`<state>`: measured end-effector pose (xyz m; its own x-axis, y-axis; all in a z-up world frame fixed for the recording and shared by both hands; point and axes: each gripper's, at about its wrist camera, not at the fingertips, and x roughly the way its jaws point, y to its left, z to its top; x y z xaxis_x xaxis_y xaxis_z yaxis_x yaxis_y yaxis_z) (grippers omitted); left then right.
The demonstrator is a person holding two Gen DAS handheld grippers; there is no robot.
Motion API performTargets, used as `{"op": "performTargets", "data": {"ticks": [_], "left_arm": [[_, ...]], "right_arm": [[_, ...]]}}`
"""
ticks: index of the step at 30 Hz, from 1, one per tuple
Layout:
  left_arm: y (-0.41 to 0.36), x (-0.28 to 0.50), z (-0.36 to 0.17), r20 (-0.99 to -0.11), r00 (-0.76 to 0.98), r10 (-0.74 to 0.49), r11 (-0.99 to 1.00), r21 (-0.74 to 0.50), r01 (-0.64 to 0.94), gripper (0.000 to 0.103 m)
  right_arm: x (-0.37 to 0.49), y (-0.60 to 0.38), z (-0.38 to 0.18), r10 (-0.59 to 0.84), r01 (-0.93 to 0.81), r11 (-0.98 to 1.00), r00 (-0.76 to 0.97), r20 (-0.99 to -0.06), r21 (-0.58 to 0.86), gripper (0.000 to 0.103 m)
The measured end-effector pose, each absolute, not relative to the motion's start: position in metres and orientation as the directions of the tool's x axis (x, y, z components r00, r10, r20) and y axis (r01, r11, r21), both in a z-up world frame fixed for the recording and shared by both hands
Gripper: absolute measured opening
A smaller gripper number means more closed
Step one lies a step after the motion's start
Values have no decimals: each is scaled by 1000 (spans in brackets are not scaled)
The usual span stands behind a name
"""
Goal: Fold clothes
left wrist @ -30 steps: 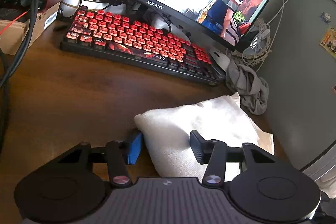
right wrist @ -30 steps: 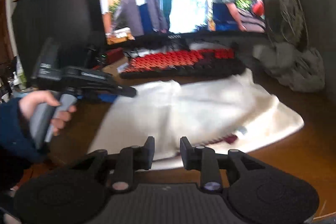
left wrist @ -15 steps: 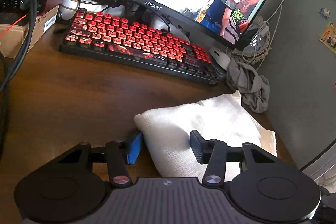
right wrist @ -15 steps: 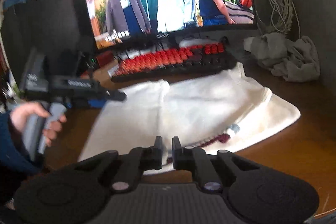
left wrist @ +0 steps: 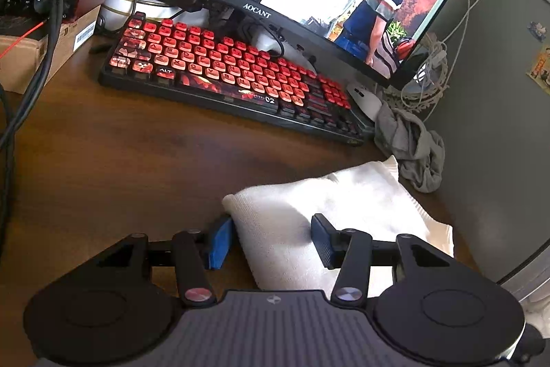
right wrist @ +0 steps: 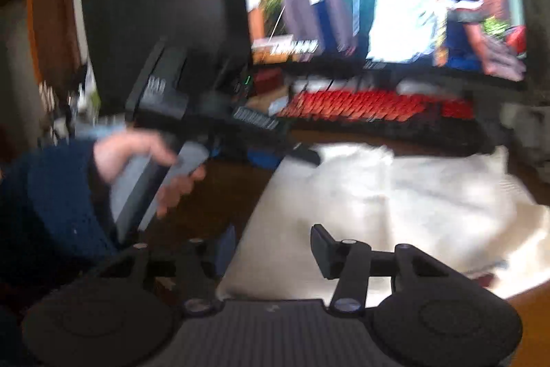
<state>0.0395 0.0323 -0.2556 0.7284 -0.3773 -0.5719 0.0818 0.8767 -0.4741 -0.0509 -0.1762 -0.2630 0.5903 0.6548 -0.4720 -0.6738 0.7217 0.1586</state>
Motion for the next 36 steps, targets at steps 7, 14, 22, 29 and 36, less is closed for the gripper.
{"op": "performTargets", "data": {"ticks": [7,14,22,29,36], "left_arm": [[42,47,-258,-550,745,-378,870,-487,81,35],[74,62,-254,-552,758,-347,877,-477,54,31],[70,37,-224,-526,803,-280,931,-354,93,18],[35,46,-228,-557,750,-357,929,-299,220,8],[50,35,-229,-521,755,-398,901,-377,214,5]], "right_arm": [[-51,-145,-269,599,-637,762,625,-500,115,37],[-28,-122,-266,658,-647,729,575,-486,221,37],[-32,-147,-264,635,-630,756,639,-435,179,20],[-39,-166,-280,619,-611,770,644,-450,185,11],[-42,-183,-269,659,-617,746,628,-414,252,13]]}}
